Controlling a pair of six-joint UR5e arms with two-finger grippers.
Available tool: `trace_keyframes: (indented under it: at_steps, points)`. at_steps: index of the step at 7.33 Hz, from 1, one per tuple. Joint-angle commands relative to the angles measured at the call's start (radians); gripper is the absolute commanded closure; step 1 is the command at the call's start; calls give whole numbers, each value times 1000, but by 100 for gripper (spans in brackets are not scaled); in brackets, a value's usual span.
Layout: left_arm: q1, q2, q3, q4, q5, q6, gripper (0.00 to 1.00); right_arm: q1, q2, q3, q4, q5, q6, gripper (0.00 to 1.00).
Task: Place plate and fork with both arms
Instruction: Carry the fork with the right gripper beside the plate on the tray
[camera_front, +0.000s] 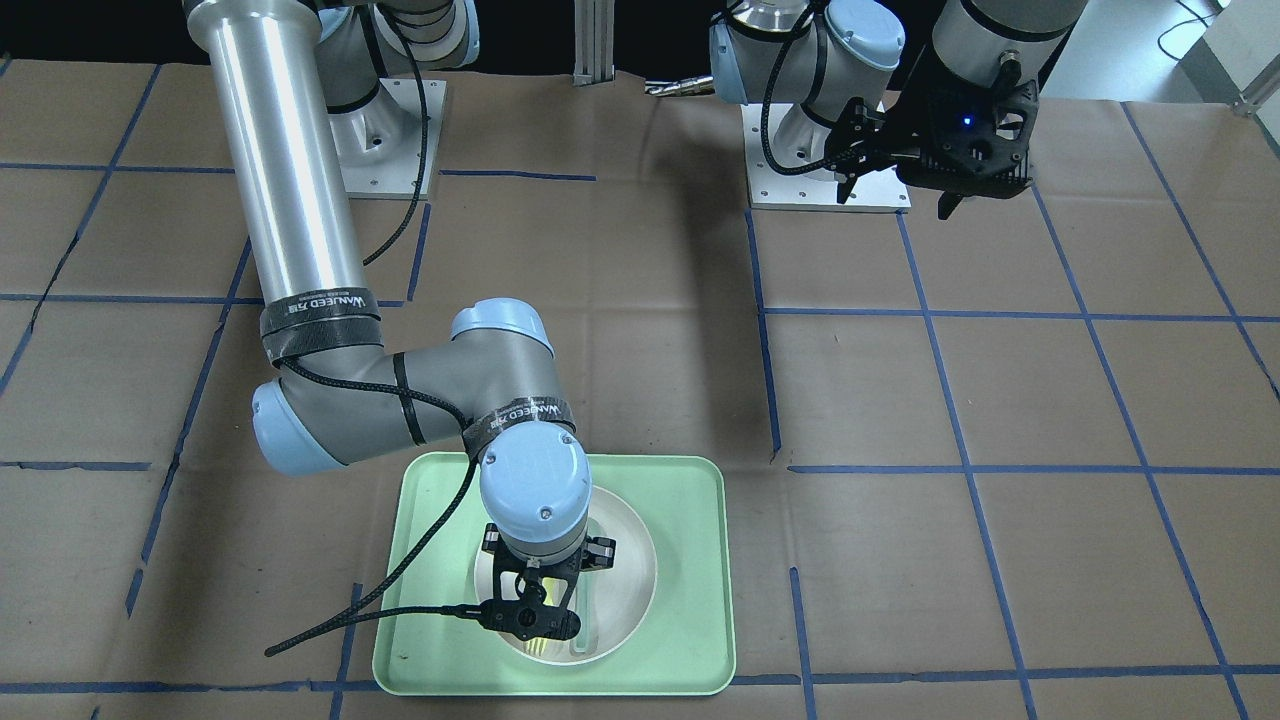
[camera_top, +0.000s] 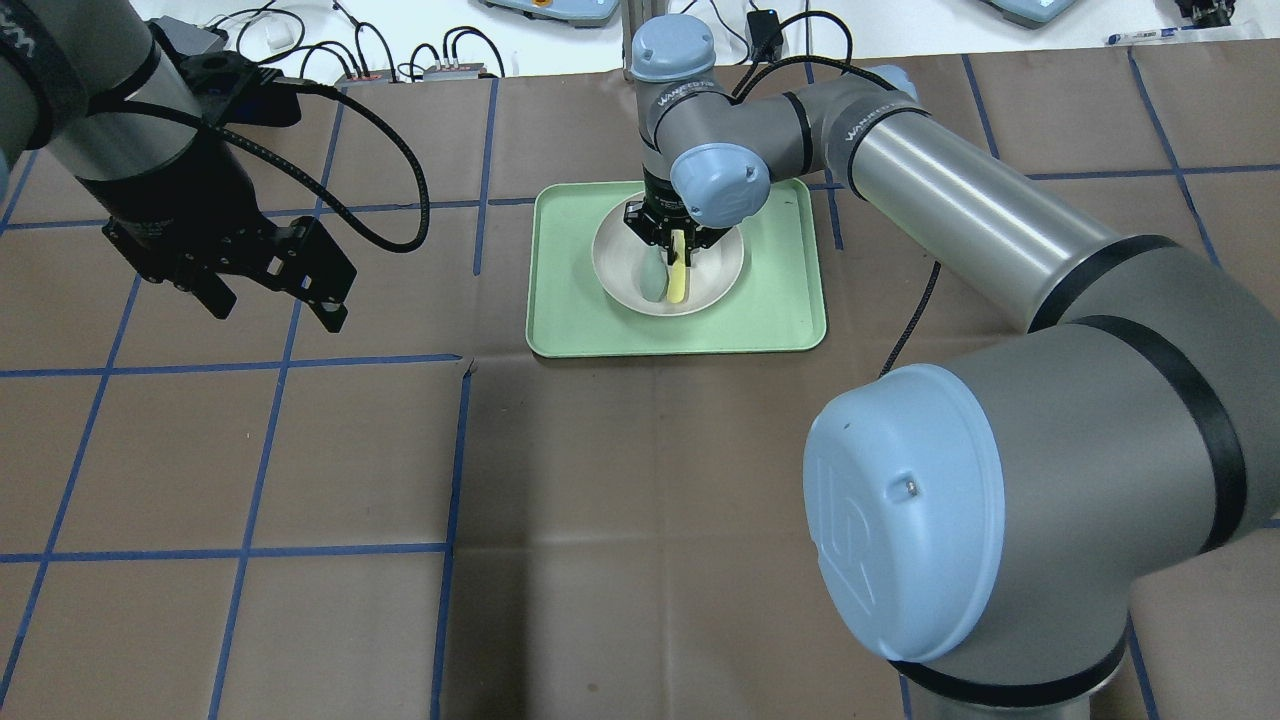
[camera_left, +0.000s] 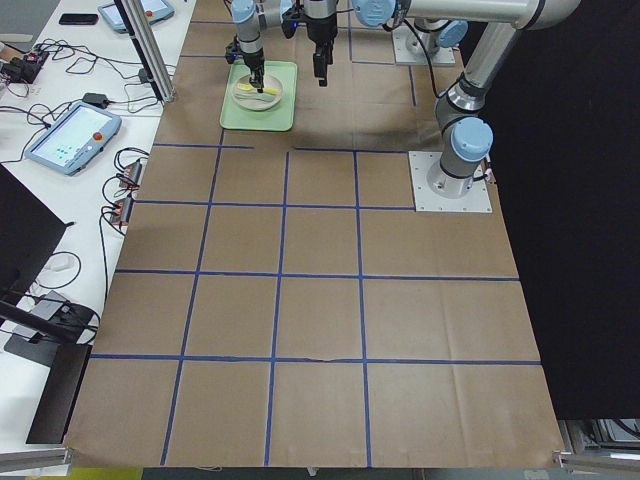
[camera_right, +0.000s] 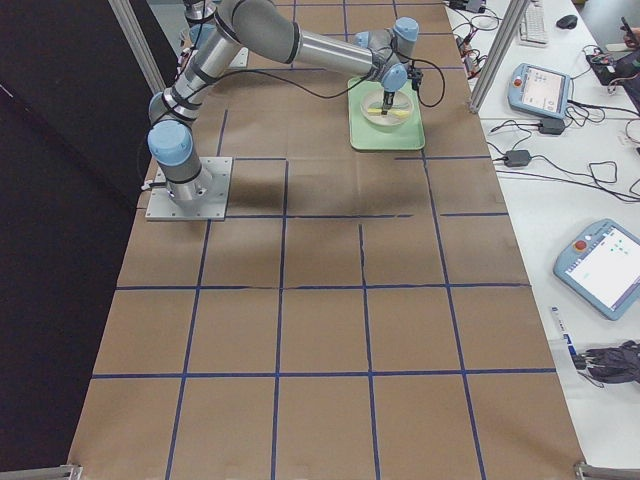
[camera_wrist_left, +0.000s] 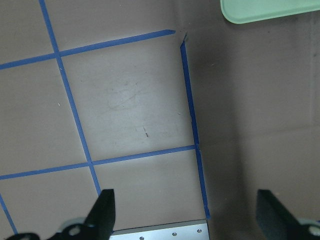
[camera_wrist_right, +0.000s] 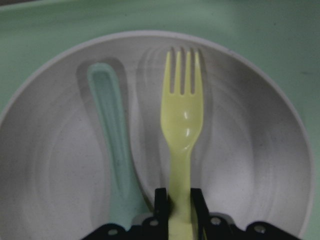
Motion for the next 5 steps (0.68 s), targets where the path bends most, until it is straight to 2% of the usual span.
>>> trace_keyframes:
  at_steps: [1, 3, 5]
  points:
    - [0, 0, 0, 0, 0, 0, 1, 2, -36, -2, 10, 9, 1, 97]
    - [0, 0, 0, 0, 0, 0, 1, 2, -112, 4, 85, 10, 1, 97]
    - [0, 0, 0, 0, 0, 0, 1, -32, -151, 24, 142, -7, -84, 97]
